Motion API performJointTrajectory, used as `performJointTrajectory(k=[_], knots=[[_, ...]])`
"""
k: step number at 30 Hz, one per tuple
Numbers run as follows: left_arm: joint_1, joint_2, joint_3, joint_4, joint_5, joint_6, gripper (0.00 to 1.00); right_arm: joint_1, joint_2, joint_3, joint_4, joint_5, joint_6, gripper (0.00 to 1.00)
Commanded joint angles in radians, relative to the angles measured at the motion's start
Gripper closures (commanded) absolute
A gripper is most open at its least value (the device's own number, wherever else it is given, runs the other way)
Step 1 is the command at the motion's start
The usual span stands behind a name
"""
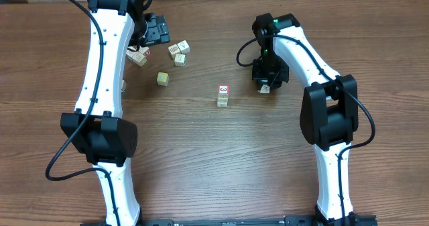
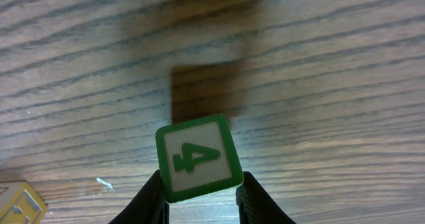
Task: Form a tower
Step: 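Carry the green 4 block right and lower it onto the table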
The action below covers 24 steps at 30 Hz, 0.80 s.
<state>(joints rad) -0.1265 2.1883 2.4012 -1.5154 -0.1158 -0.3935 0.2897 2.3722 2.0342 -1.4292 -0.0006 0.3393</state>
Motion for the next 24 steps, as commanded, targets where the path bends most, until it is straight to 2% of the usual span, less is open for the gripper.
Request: performJointTrajectory(k=[1,4,7,9,14,16,24], knots=[[-0.001,-0.014,0.016,0.001,0.005,-0.014,0.0,0.001,0.007,-0.03,0.012,-0.001,0.005,0.64],[-0.001,-0.014,0.016,0.001,0.005,-0.014,0.0,0.001,0.007,-0.031,0.014,-0.001,0.005,0.5],[-0.001,-0.014,0.016,0.001,0.005,-0.014,0.0,0.001,0.007,-0.031,0.014,-0.001,0.005,0.42],[-0.001,-0.014,0.016,0.001,0.005,-0.014,0.0,0.001,0.007,-0.031,0.014,-0.001,0.005,0.41],[-0.001,-0.014,0.016,0.001,0.005,-0.014,0.01,0.001,0.007,-0.031,0.015,-0.001,0.005,0.43],[-0.001,-0.014,0.016,0.001,0.005,-0.014,0.0,0.001,0.007,-0.031,0.015,-0.001,0.006,0.48],[-0.001,-0.014,0.016,0.001,0.005,-0.014,0.0,0.001,0.007,-0.031,0.068,-0.001,0.006,0.57]])
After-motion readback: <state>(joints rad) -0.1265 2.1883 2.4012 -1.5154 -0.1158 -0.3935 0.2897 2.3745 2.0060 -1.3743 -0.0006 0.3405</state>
